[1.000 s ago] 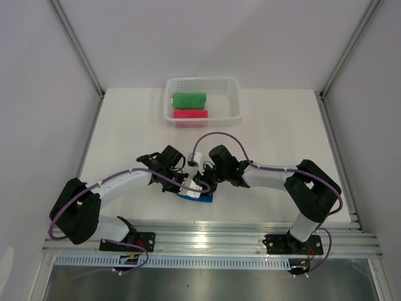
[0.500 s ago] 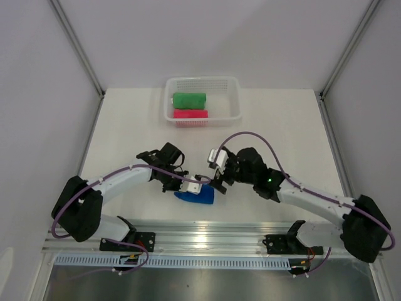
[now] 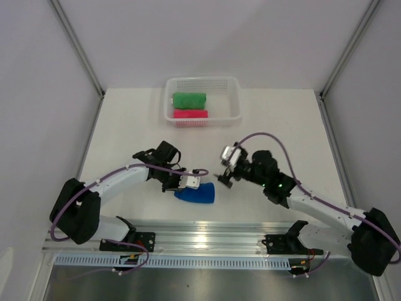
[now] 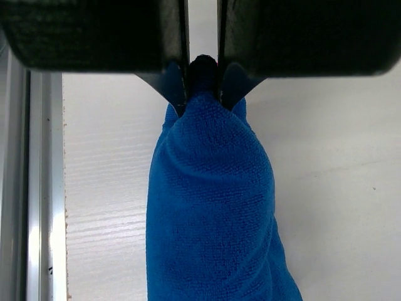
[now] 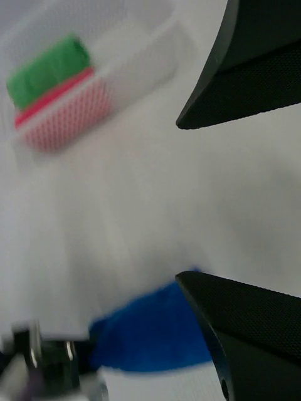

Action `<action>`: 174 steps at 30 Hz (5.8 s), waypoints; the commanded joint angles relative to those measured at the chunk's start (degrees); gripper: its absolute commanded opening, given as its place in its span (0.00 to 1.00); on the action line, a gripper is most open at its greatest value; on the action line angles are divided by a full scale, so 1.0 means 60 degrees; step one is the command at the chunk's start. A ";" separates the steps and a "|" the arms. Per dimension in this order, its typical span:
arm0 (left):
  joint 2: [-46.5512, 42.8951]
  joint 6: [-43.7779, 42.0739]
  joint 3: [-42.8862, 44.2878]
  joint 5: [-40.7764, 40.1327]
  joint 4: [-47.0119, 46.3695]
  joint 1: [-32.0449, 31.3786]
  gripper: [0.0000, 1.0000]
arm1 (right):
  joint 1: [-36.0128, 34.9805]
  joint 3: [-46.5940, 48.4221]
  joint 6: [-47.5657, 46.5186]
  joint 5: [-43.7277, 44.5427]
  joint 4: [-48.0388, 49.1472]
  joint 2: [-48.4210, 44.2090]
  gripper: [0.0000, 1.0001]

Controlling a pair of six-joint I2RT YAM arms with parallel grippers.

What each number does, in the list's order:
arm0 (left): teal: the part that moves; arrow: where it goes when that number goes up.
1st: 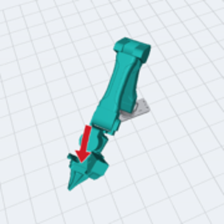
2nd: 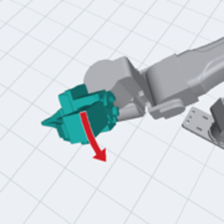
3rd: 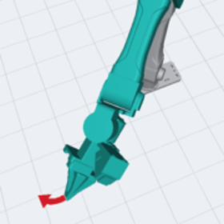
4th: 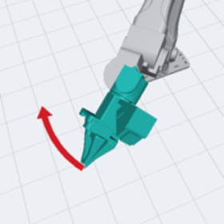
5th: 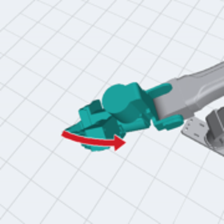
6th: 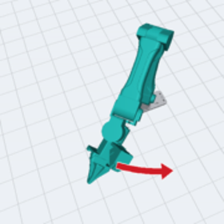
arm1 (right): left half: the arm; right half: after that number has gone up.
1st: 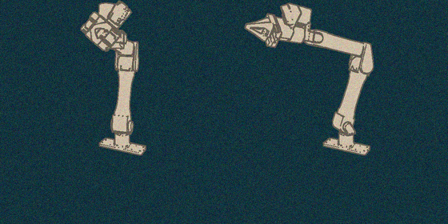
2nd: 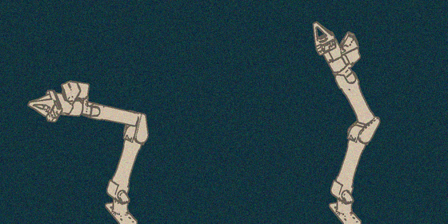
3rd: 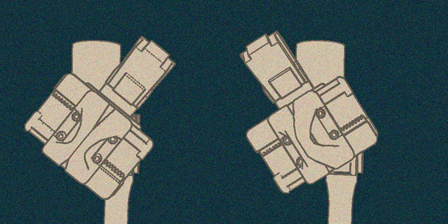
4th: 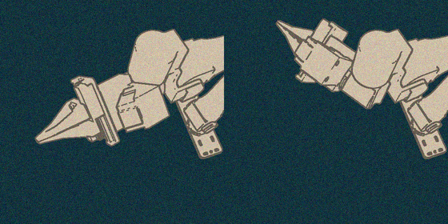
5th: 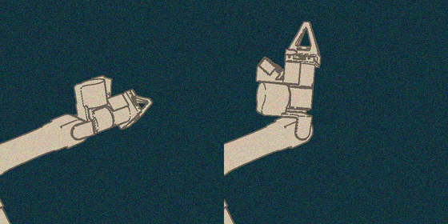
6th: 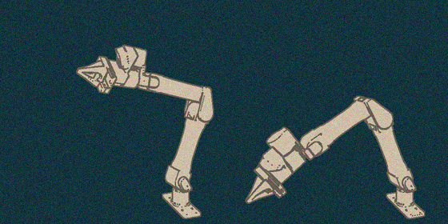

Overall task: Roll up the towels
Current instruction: Place the rolled towel into the container

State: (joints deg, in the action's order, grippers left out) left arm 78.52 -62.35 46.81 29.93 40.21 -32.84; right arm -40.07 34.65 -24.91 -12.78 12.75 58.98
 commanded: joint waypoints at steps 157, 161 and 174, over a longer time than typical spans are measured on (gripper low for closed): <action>-0.1588 0.5308 0.1559 0.1076 0.0623 0.5444 0.68 | 0.1699 1.7075 0.5279 0.6071 -0.4923 1.5761 0.31; -0.1602 0.5308 0.1545 0.1076 0.0609 0.5444 0.68 | 0.1816 1.6974 0.5760 0.5589 -0.5113 1.5659 0.37; -0.1632 0.5250 0.1384 0.1032 0.0521 0.5444 0.68 | 0.1845 1.6431 0.6056 0.5235 -0.4880 1.4853 0.61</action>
State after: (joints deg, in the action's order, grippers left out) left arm 69.01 -30.46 55.90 36.10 44.88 -0.82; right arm -28.97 133.91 10.28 20.08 -15.73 151.92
